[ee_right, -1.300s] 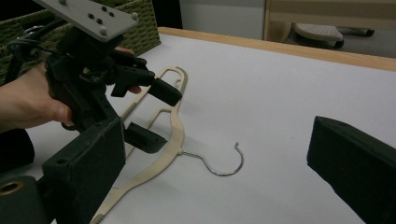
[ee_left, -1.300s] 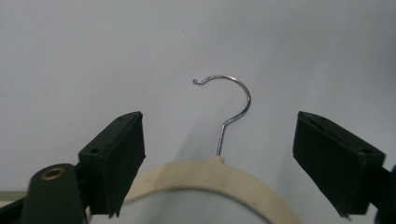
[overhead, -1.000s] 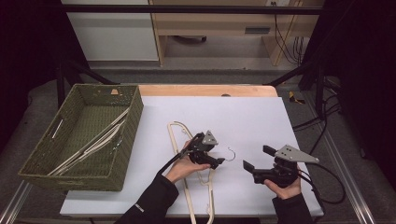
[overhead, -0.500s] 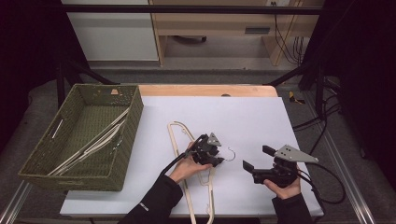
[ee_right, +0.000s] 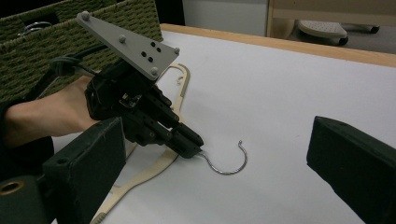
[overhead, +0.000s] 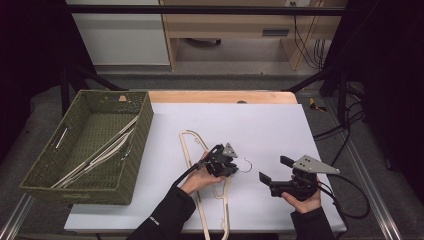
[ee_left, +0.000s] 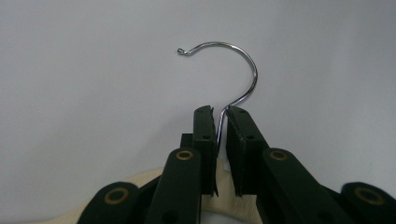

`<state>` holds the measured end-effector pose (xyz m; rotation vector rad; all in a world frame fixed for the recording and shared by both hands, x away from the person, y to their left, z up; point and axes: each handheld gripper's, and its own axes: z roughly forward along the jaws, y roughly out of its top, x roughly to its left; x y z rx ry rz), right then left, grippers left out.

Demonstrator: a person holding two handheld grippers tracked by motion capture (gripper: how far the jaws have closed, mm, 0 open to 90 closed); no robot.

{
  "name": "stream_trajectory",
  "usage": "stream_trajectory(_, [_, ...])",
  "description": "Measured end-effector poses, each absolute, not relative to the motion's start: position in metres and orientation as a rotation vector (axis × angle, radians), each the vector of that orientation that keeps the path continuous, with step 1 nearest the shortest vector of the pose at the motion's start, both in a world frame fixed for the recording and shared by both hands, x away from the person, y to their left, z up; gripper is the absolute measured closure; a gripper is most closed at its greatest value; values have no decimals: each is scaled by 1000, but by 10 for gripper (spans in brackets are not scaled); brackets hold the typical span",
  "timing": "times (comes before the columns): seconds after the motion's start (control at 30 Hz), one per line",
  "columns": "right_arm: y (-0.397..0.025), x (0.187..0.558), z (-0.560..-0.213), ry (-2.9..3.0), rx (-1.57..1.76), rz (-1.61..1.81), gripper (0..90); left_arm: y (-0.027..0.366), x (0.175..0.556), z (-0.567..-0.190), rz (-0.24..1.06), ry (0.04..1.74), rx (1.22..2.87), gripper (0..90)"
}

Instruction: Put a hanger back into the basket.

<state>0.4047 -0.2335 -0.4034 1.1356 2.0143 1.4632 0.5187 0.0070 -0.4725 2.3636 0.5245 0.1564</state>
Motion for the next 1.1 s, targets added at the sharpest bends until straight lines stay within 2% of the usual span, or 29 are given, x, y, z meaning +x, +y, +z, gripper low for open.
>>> stream_trajectory(0.27, [-232, 405, -404, 2015, 1138, 1468, 53, 6, 523, -470, 124, 550, 2387, 876])
stream_trajectory(0.57, [-224, 408, -412, 2070, 1131, 1457, 63, 7, 523, -469, 125, 525, 2388, 885])
stream_trajectory(1.1, [-203, 415, -429, 2182, 1167, 1488, 117, 31, 513, -439, 241, 508, 2317, 887])
